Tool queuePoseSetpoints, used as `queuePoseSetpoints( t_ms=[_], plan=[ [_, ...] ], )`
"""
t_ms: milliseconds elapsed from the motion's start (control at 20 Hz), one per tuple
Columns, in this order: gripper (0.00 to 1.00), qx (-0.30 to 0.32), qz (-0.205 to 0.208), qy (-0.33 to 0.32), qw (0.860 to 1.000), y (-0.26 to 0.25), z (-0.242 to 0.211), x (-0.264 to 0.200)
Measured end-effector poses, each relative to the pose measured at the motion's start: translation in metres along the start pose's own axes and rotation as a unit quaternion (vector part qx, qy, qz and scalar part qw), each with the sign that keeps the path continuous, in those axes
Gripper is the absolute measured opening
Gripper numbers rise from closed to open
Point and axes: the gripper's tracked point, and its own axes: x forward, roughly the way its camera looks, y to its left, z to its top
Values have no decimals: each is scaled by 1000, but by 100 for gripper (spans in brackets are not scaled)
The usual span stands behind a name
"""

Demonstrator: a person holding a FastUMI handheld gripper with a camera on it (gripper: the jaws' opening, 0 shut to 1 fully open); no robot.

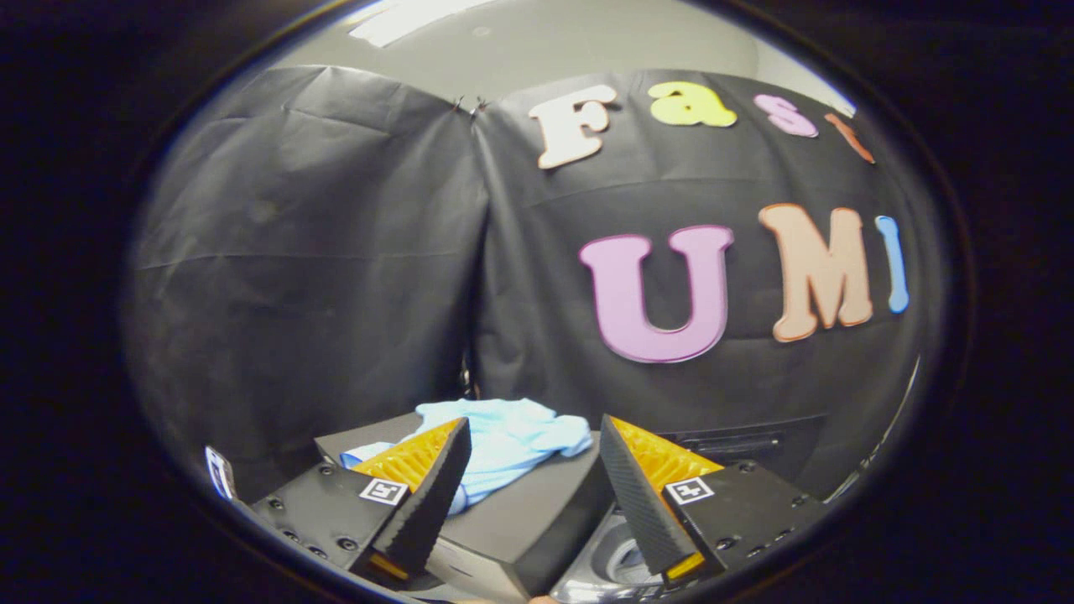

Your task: Put the clothes into the washing machine and then close the washing machine lid.

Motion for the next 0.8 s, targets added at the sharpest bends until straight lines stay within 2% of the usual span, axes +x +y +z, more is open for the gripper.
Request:
queuePoseSetpoints(
  t_ms=[150,350,500,800],
  plan=[
    [97,-33,11,46,998,29,-8,38],
    [98,-39,36,148,988,59,-51,77],
    [98,-65,25,211,975,56,-83,101],
    [98,-89,19,287,954,54,-125,119]
  ],
)
